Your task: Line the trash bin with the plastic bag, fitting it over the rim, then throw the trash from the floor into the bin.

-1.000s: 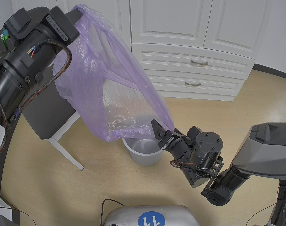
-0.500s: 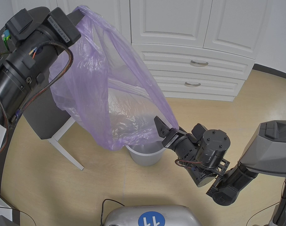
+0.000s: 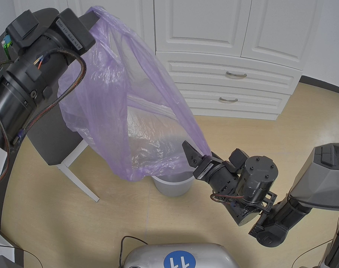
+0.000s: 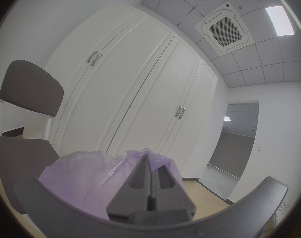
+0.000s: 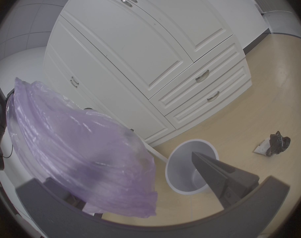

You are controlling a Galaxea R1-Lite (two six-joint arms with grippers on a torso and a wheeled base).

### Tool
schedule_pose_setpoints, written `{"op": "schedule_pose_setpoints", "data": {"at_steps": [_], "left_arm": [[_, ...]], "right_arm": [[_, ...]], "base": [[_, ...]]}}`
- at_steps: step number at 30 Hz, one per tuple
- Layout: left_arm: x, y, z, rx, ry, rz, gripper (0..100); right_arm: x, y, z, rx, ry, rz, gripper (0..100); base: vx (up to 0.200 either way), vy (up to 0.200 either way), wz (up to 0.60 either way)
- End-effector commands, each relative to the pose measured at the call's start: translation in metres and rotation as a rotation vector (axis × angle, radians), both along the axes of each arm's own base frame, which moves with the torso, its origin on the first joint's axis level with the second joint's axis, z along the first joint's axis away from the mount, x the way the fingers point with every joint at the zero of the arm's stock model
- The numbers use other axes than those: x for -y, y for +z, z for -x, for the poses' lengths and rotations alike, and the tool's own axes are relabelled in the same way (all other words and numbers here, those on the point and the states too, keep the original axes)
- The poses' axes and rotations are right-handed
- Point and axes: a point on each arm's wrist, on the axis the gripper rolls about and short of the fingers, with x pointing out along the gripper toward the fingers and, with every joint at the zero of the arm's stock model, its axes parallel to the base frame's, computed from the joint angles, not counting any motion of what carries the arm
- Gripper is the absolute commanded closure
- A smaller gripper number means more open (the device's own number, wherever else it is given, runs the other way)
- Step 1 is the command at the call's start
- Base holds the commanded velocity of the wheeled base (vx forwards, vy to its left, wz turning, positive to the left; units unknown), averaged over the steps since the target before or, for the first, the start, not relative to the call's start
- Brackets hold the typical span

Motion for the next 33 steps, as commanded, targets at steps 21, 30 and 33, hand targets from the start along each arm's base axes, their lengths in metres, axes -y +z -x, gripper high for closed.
{"op": "schedule_pose_setpoints", "data": {"at_steps": [21, 30, 33], "left_arm": [[0.001, -0.001, -0.001, -0.002, -0.001, -0.003, 100], [0.004, -0.012, -0.012, -0.044, 0.011, -0.043, 100], [0.000, -0.022, -0.027, -0.089, 0.052, -0.083, 100]], "right_arm": [[0.001, 0.012, 0.012, 0.023, 0.050, -0.037, 100], [0.022, 0.036, 0.005, 0.102, -0.012, -0.019, 100], [0.039, 0.053, 0.006, 0.165, -0.020, 0.026, 100]], "base": [[0.000, 0.000, 0.00], [0.000, 0.000, 0.00], [0.000, 0.000, 0.00]]}}
